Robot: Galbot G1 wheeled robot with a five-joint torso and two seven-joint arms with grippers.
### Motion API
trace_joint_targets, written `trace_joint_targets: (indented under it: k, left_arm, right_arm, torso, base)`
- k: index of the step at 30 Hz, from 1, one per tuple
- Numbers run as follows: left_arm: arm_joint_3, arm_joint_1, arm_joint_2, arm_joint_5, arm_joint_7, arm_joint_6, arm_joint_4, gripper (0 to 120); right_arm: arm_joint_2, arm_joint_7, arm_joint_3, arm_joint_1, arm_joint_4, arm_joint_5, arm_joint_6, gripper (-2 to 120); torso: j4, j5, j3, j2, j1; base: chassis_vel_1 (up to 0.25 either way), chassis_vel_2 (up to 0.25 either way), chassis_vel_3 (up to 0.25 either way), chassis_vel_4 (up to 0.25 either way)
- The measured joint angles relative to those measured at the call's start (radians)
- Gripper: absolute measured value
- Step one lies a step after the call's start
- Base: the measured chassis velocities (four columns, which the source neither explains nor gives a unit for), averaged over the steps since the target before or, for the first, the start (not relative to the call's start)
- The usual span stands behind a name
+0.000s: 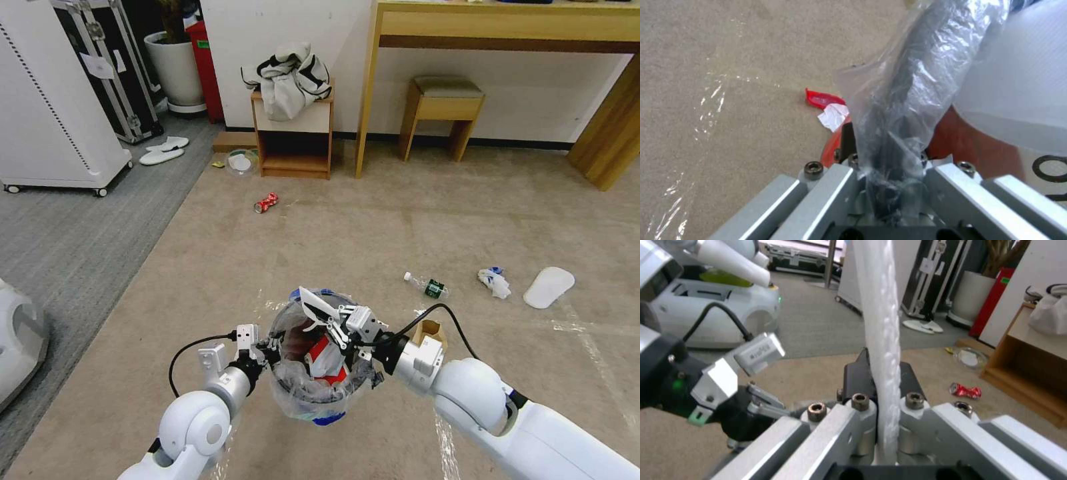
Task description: Pick up the trash bin and place the garbage on the floor into it.
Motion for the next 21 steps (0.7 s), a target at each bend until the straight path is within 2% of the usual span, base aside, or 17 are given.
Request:
trace_joint_targets:
  k: [18,21]
  left_arm:
    - [0.000,-0.003,-0.017,-0.005,-0.009,0.002,-0.003,1]
    - [-0.001,-0.004,-0.018,-0.010,-0.013,0.004,-0.004,1]
  right_arm:
    - [0.007,-0.005,-0.006,0.005,-0.042,-0.022,0.008,0]
    - [0.006,-0.005,-0.006,0.005,-0.045,-0.023,0.008,5]
  torso:
    - [0.0000,0.0000,0.000,0.000,0.000]
    - [0.0000,0.0000,0.000,0.000,0.000]
  base:
    - [0.000,0.000,0.000,0.000]
    - [0.000,0.000,0.000,0.000]
